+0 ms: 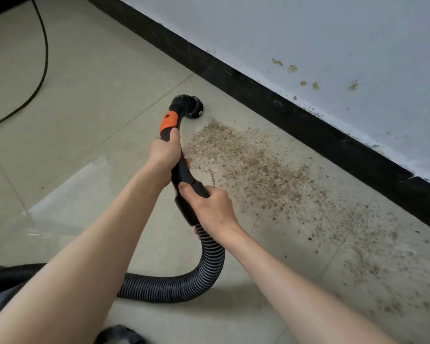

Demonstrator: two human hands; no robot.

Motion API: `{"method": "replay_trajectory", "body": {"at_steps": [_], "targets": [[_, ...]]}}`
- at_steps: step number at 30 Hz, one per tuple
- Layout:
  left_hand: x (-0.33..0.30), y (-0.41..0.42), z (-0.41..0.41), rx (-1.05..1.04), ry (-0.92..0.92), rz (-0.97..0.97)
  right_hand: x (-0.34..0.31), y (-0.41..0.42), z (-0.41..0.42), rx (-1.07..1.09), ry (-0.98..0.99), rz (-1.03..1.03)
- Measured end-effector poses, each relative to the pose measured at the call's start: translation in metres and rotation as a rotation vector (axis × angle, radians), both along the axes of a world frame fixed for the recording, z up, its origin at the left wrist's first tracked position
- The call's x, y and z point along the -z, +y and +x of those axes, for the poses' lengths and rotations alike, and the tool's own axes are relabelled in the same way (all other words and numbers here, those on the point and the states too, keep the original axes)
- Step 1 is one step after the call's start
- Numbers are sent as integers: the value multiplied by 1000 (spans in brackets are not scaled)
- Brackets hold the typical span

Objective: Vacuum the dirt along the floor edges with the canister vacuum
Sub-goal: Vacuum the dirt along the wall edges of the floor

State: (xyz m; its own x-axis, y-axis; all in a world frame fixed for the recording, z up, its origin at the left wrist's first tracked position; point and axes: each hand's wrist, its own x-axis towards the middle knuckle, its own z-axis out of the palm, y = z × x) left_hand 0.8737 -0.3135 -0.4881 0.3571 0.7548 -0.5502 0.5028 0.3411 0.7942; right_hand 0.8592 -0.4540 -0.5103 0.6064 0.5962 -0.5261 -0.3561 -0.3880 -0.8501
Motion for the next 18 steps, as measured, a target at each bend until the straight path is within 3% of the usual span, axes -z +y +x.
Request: {"method": "replay_trajectory", "body": {"at_steps": [18], "targets": [[-6,-79,-2,321,29,4,-13,-68,-45,273,17,3]]}}
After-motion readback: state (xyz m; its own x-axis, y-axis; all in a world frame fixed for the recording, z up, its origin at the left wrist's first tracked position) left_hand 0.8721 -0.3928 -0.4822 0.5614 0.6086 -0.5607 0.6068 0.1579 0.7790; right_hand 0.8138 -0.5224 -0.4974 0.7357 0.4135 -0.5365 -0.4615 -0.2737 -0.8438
